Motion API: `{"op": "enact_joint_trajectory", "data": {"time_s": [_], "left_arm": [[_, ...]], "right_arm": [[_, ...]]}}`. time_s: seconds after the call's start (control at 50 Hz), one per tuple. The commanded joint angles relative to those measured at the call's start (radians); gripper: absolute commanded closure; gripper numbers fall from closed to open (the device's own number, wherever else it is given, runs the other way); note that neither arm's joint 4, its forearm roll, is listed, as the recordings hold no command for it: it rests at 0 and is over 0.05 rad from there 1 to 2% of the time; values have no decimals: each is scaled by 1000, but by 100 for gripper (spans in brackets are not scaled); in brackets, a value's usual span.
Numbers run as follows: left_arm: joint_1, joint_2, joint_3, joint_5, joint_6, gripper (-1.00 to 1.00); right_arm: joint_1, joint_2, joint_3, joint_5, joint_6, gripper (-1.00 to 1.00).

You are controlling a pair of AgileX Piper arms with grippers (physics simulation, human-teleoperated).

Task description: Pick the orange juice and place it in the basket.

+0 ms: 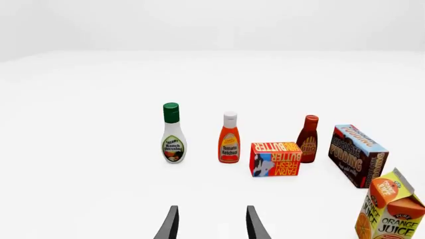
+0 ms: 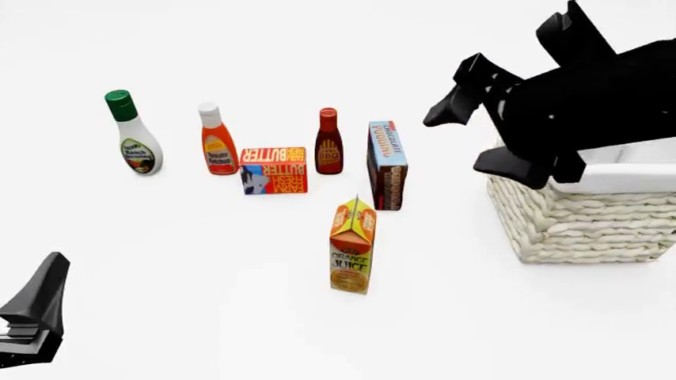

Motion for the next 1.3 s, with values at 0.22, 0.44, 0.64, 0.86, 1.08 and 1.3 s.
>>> {"op": "enact_joint_trajectory", "data": {"time_s": [0.22,0.44,0.64,0.86,1.08,1.3], "left_arm": [[0,0,0,0,0,-100],[0,0,0,0,0,-100],[0,0,0,0,0,-100],[0,0,0,0,0,-100],[0,0,0,0,0,-100],[0,0,0,0,0,-100]], "right_arm": [[87,149,-171,177,71,-100],[117,220,-249,249,87,-100],[136,312,-366,345,88,-100],[166,440,-478,449,90,-100],[177,470,-476,449,88,-100],[179,496,-467,450,80,-100]]}}
